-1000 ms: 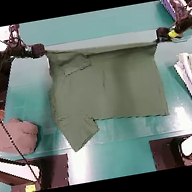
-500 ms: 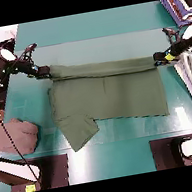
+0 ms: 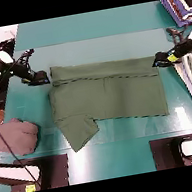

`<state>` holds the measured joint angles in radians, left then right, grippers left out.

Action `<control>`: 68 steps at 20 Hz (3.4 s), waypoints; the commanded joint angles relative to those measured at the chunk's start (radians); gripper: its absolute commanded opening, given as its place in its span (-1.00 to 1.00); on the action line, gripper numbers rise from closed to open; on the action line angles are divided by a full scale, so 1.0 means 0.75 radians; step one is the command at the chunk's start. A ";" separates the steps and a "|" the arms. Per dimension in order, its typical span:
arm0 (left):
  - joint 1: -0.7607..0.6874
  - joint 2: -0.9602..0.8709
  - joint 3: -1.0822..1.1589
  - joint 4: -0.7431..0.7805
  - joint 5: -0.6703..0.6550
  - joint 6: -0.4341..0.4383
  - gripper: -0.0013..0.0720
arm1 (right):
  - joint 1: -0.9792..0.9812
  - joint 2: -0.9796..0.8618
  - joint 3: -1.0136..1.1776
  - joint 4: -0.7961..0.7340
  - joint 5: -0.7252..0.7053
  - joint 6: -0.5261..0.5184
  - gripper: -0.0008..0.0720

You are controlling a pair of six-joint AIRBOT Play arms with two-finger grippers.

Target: Fold the shirts.

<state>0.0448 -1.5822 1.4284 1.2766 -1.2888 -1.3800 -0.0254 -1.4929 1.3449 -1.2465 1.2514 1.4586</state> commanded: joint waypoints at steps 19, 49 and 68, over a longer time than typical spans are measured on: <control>-0.002 0.903 -1.391 -0.510 0.292 -0.035 0.36 | -0.035 0.520 -0.307 0.033 -0.052 -0.016 0.16; -0.002 0.904 -1.389 -0.594 0.226 0.140 -0.91 | -0.626 0.712 -1.211 0.313 -0.003 -0.173 -0.79; -0.002 1.385 -1.145 -0.386 -0.109 -0.138 -0.91 | -0.343 0.971 -0.716 -0.106 0.438 -0.077 -0.94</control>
<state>0.0429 -0.4641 0.4984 0.9962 -1.4902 -1.5276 -0.3202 -0.7353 0.7273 -1.3529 1.5932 1.3773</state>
